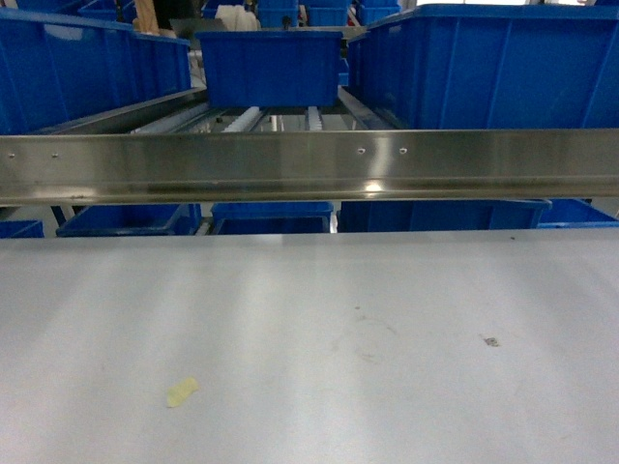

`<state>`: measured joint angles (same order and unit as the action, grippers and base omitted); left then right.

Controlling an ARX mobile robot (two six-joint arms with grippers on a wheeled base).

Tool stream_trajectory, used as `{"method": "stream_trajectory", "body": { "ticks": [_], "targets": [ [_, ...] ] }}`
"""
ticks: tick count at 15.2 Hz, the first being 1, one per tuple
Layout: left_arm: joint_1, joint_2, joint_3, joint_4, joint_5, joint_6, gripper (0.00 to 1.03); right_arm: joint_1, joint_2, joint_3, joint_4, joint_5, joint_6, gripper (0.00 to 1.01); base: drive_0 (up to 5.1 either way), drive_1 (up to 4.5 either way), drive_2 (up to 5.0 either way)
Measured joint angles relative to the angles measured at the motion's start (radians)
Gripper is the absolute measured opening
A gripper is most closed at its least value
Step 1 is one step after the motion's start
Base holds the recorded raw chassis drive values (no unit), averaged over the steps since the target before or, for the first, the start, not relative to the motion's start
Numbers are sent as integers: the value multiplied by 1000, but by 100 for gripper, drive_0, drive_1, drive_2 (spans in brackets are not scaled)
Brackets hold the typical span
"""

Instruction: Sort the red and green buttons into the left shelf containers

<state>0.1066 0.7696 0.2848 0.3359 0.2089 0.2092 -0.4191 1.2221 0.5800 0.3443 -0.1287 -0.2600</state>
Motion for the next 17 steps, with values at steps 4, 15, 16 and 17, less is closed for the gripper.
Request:
{"method": "stream_trajectory", "body": {
  "ticks": [4,15,16,17],
  "targets": [
    [0,0,0,0,-2,0,30,0,0,0,0,-1,0,29,-500,246,246],
    [1,1,0,0,-3,0,30,0,0,-2,0,-3,0,29,-490,253,253],
    [1,1,0,1,-3,0,30,0,0,-2,0,-3,0,29,-505,241,241],
    [1,1,0,1,-3,0,30,0,0,-2,0,-3,0,29,-503,243,243]
  ]
}}
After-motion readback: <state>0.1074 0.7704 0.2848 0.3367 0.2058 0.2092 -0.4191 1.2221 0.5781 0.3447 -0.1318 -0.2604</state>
